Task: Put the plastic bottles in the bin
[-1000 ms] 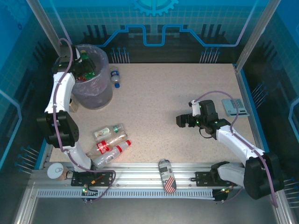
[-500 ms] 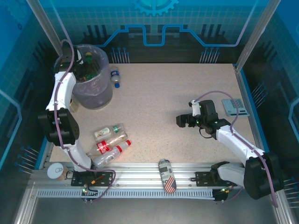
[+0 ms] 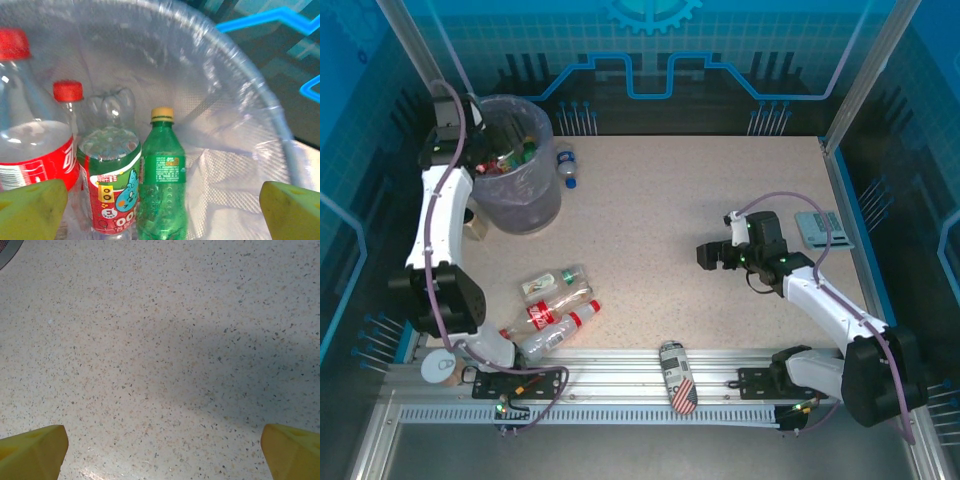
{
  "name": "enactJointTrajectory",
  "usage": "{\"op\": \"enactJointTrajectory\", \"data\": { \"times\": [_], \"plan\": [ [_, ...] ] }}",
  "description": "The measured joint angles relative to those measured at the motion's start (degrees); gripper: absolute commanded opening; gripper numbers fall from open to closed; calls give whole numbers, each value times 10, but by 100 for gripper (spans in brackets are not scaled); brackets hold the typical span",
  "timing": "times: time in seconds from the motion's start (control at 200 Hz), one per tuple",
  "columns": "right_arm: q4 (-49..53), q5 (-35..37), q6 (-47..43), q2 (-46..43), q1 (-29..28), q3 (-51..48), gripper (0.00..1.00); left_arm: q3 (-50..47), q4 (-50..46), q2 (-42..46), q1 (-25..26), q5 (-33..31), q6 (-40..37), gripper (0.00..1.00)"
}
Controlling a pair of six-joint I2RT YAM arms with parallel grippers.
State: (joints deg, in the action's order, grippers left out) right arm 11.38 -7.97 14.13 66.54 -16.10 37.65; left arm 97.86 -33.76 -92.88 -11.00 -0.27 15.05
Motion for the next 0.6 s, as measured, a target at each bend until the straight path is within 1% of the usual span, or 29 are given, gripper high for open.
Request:
{"op": "enactJointTrajectory", "data": {
  "times": [0.135,0.175,0.245,0.33,0.465,0.52,0.6],
  "plan": [
    [-3,-2,3,9,-1,3,100,0,4,48,15,-31,-3,99],
    [-3,-3,5,12,-1,3,100,0,5,62,27,-45,-7,99],
    [-3,-4,8,17,-4,4,100,10,0,79,65,-87,-25,99],
    [-3,-6,9,21,-7,7,100,31,-3,92,144,-164,-65,99],
    [-6,-6,13,27,-11,13,100,80,0,96,308,-288,-139,98],
    [-11,-6,15,30,-14,13,100,95,7,93,366,-331,-170,98],
    [-16,-5,18,36,-19,13,100,121,18,75,428,-386,-207,99]
  ]
}}
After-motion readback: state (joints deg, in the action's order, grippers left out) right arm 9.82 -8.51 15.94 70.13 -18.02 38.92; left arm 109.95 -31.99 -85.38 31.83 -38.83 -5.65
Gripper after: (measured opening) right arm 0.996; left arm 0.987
